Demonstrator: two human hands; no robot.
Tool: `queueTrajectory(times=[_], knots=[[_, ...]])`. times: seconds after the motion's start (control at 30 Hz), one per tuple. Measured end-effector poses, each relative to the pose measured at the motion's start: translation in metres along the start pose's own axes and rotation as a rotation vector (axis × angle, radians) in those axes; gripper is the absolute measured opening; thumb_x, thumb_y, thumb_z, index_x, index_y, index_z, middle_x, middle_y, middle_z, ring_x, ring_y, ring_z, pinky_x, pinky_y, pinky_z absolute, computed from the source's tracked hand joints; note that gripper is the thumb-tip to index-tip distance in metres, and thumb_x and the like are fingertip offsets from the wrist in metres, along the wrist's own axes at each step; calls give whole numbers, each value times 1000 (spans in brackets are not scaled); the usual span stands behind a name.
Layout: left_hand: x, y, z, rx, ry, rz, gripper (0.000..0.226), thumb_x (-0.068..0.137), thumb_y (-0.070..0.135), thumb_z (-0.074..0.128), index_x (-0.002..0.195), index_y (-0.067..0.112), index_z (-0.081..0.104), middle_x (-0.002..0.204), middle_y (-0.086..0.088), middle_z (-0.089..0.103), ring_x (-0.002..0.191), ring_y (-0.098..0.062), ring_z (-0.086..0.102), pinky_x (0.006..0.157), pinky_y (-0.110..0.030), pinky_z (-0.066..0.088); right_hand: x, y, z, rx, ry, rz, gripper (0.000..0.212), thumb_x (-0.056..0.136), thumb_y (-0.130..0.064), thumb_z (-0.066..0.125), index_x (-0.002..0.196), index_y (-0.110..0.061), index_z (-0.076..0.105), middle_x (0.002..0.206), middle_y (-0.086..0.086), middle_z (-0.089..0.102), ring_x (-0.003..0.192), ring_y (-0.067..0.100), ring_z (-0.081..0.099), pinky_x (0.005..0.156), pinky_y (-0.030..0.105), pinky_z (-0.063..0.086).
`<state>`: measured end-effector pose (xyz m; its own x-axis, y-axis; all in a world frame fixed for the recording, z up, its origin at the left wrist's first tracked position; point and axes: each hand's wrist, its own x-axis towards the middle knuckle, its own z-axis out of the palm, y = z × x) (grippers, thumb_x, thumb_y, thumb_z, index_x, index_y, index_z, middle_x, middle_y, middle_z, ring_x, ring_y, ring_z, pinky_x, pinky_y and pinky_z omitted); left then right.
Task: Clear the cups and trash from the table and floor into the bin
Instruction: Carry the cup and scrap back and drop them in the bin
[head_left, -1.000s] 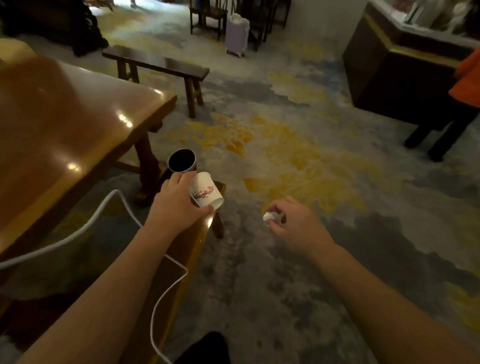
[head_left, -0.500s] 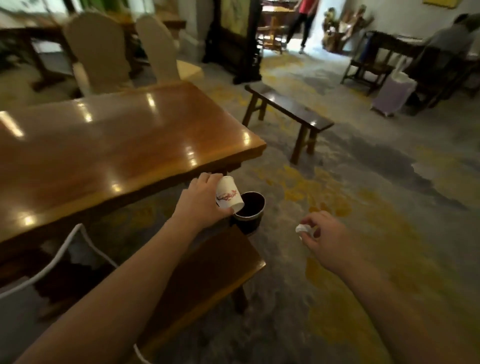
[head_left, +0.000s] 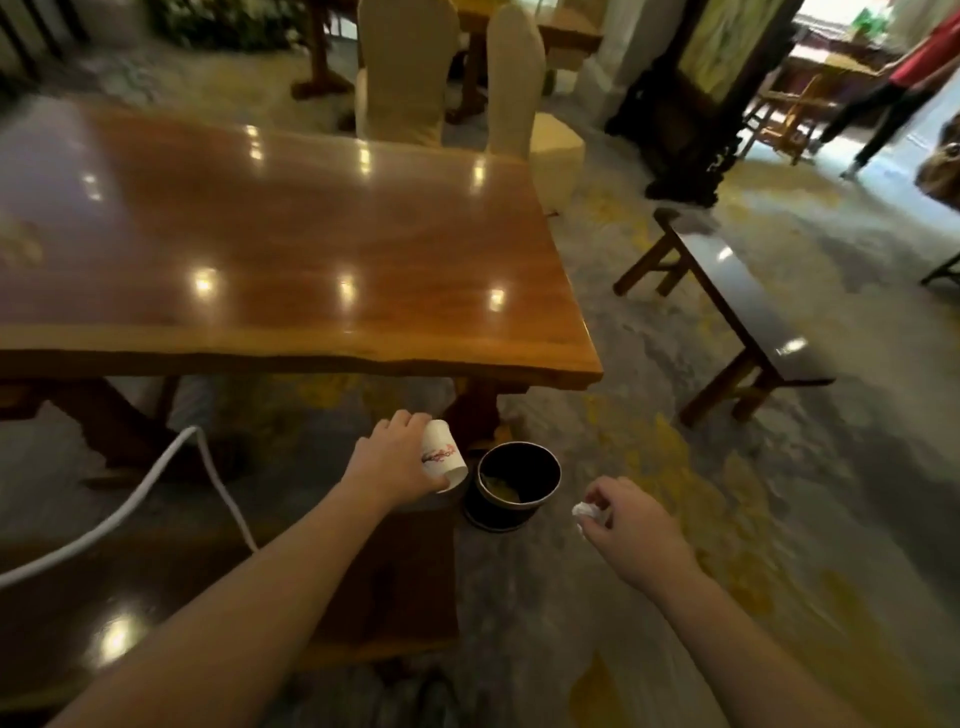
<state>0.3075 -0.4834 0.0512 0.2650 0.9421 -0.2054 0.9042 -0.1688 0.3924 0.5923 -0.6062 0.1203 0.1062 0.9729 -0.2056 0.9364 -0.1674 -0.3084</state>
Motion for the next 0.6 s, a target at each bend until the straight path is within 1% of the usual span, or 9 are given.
queueTrajectory(times=[0.23, 0.4, 0.5, 0.6], knots=[[93, 12, 83, -77, -128, -129, 96, 62, 65, 74, 142, 28, 35, 134, 1, 48, 120, -24, 48, 92, -50, 47, 122, 77, 40, 30, -175, 5, 8, 90, -33, 65, 90, -28, 58, 89, -8, 56, 78, 8, 54, 67, 27, 44], [151, 27, 154, -142, -219, -177, 97, 61, 67, 72, 142, 26, 36, 132, 0, 47, 119, -25, 48, 92, -50, 48, 203, 133, 87, 45, -254, 8, 14, 90, -33, 66, 85, -31, 53, 87, -8, 53, 74, 9, 52, 66, 28, 39], [188, 36, 204, -181, -245, -205, 97, 58, 65, 74, 140, 25, 39, 130, -1, 48, 117, -26, 49, 90, -49, 48, 251, 169, 123, 56, -265, -6, 14, 91, -32, 65, 86, -29, 52, 85, -4, 53, 76, 18, 53, 65, 29, 37], [222, 44, 258, -227, -261, -265, 97, 56, 65, 75, 137, 26, 41, 130, -2, 47, 119, -27, 48, 93, -50, 47, 299, 208, 166, 67, -293, -64, 7, 90, -27, 65, 90, -22, 59, 90, 4, 61, 84, 26, 59, 65, 29, 37]])
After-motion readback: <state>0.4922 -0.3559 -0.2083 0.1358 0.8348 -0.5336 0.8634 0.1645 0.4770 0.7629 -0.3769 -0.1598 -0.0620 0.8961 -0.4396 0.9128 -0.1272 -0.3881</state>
